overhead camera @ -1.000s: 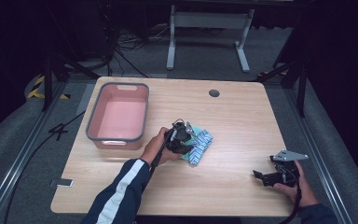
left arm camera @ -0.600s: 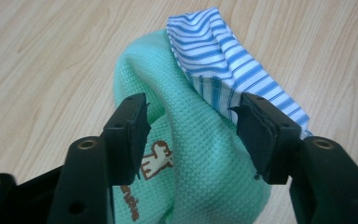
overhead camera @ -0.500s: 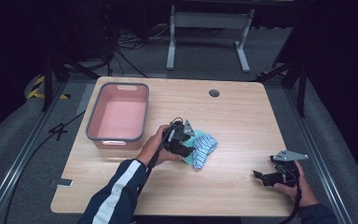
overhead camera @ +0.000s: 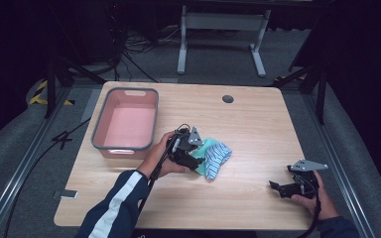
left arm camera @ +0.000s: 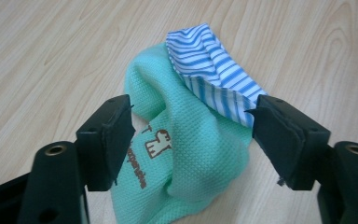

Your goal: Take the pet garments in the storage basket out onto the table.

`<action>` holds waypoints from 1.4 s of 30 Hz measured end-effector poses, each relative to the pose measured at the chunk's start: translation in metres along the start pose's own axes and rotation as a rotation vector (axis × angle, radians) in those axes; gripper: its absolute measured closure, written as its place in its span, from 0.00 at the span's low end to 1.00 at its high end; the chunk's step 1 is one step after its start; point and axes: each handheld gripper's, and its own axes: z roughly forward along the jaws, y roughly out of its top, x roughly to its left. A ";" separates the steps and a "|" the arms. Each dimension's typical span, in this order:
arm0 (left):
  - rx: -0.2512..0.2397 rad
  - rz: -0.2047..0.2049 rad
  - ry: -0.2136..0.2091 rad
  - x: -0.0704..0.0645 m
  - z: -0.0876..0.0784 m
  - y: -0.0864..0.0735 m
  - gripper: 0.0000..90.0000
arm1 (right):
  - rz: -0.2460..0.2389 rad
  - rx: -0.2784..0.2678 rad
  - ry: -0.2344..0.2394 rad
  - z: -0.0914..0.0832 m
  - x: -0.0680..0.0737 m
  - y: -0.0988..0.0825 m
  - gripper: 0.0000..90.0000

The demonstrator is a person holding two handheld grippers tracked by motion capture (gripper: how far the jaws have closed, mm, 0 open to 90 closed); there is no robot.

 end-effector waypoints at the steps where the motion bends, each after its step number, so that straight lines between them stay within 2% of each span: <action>1: -0.003 0.004 0.000 -0.001 -0.003 -0.001 0.29 | 0.000 0.000 0.000 0.000 0.000 0.000 0.01; 9: -0.001 0.021 0.013 -0.003 -0.014 -0.005 0.26 | 0.000 0.000 0.000 0.000 0.000 0.000 0.01; 11: 0.008 0.026 0.003 -0.004 -0.016 -0.007 0.25 | 0.000 0.000 0.000 0.000 0.000 0.000 0.01; 22: 0.035 0.077 0.012 -0.009 -0.024 -0.022 0.24 | 0.001 0.000 0.000 0.000 0.000 0.000 0.01; 32: 0.054 0.077 0.026 -0.012 -0.033 -0.043 0.25 | -0.002 0.001 -0.001 0.000 0.000 0.000 0.01; 42: 0.084 0.113 0.035 -0.019 -0.045 -0.066 0.26 | 0.001 0.000 -0.002 0.000 0.000 0.000 0.01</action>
